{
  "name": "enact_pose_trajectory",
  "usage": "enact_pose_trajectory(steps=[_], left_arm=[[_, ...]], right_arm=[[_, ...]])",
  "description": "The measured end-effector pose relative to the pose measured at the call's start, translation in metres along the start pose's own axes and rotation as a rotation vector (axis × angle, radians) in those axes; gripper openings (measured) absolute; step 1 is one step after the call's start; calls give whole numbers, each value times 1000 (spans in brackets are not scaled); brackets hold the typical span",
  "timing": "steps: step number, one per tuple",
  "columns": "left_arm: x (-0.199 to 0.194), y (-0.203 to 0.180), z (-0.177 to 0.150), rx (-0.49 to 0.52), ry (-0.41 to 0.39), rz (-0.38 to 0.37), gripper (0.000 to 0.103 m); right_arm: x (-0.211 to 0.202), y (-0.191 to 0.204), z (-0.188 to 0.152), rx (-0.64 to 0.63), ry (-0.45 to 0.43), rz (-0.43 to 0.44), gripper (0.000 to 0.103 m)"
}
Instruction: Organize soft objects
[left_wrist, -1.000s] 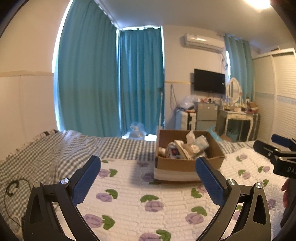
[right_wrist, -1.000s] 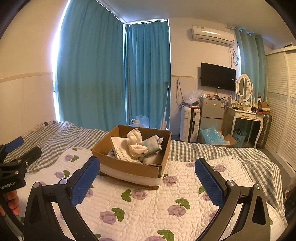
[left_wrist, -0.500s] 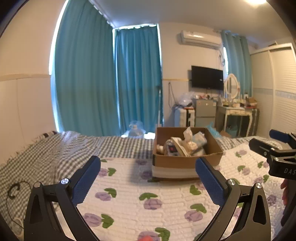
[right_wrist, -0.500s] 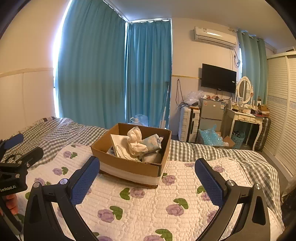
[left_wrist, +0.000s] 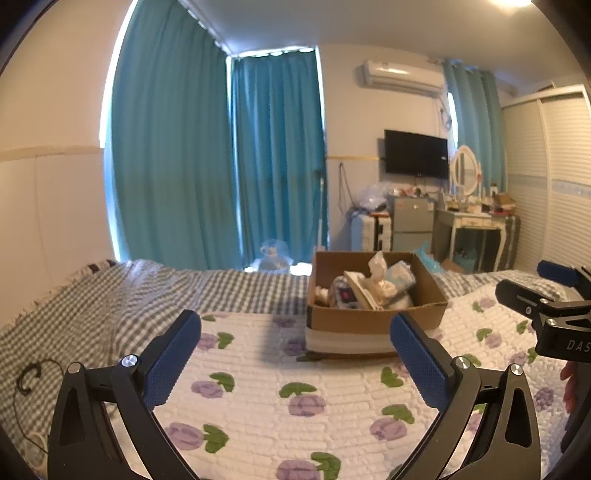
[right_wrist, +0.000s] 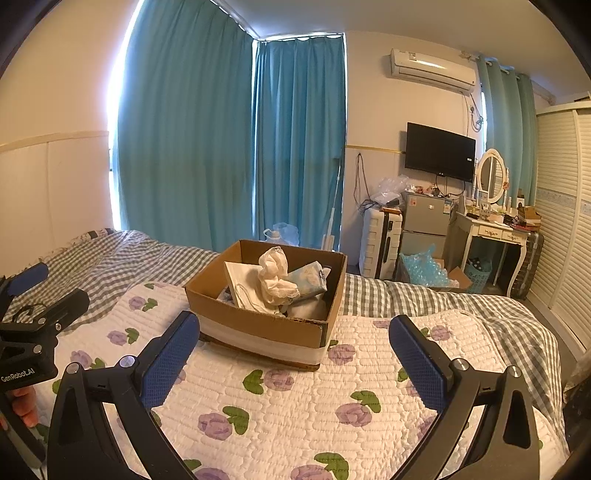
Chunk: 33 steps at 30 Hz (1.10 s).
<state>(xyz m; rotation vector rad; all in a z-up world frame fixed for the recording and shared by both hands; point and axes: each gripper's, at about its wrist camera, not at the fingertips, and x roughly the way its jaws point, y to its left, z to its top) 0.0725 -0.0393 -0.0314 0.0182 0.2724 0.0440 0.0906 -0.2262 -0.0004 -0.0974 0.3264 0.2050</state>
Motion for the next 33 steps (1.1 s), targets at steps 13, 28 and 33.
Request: enact_pose_trajectory(steps=[13,28,33], left_arm=[[0,0,-2,-3,6,-1,103],[0,-1,-3,-2,12,-1,103],[0,-1,-3,0,14,-1,103]], right_arm=[[-2,1,0,2,1,2,103],[-1,3,0,5,11,5,103],[1,4,-1,8,15,4,103]])
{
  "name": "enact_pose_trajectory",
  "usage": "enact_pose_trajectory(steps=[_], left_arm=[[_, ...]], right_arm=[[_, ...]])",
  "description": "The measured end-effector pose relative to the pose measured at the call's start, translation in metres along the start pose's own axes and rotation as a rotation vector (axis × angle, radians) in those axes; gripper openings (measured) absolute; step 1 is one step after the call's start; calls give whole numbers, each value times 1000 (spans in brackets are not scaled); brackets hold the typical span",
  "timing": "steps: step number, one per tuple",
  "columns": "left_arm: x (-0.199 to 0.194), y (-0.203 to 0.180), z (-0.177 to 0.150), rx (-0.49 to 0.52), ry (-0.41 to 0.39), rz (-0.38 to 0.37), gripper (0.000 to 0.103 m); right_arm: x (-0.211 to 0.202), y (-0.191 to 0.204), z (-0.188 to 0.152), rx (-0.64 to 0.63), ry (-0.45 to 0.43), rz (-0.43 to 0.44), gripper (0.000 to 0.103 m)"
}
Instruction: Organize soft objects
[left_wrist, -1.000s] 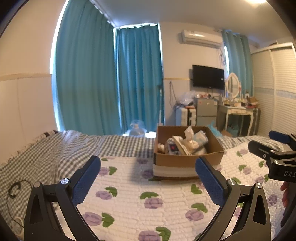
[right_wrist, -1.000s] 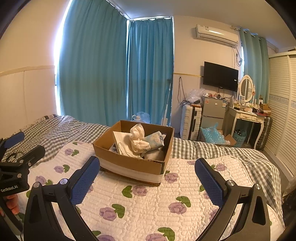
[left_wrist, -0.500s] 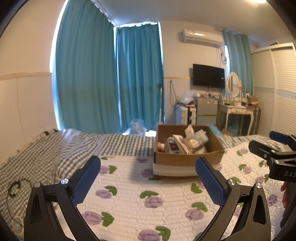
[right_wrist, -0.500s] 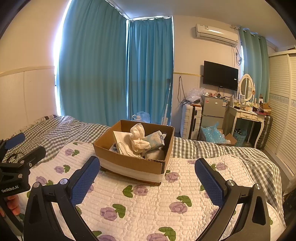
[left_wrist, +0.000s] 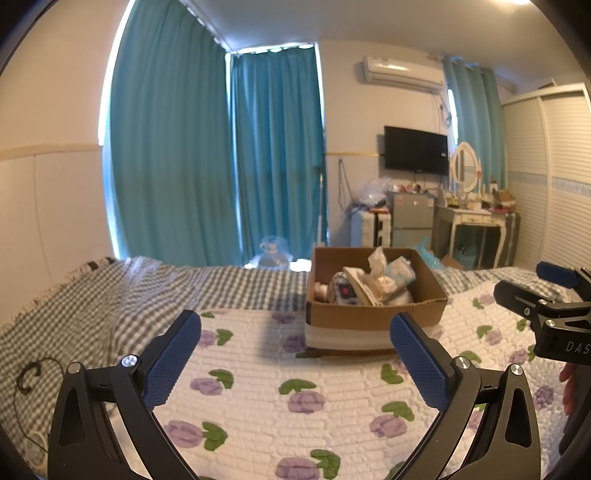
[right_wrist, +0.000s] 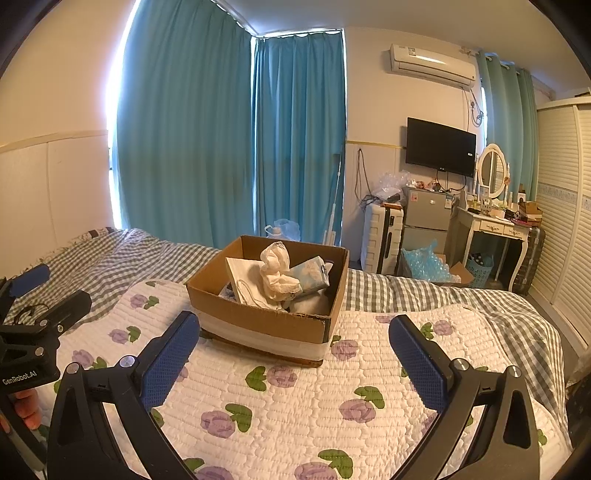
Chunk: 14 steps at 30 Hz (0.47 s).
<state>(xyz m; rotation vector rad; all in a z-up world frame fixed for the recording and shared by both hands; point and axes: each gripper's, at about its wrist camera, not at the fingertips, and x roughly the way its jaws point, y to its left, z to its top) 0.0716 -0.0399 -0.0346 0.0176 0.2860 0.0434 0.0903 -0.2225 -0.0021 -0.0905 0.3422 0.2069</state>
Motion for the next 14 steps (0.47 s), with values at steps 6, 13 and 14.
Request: enact_pose_trajectory(steps=[6,13,14], left_arm=[[0,0,0,0,0,0,103],[1,0,0,5,0,3,103],[1,0,0,4,2,0,103]], right_arm=[[1,1,0,2,2,0,103],[3,2,-1,5,7,1,103],[3,2,-1,6,7,1,103]])
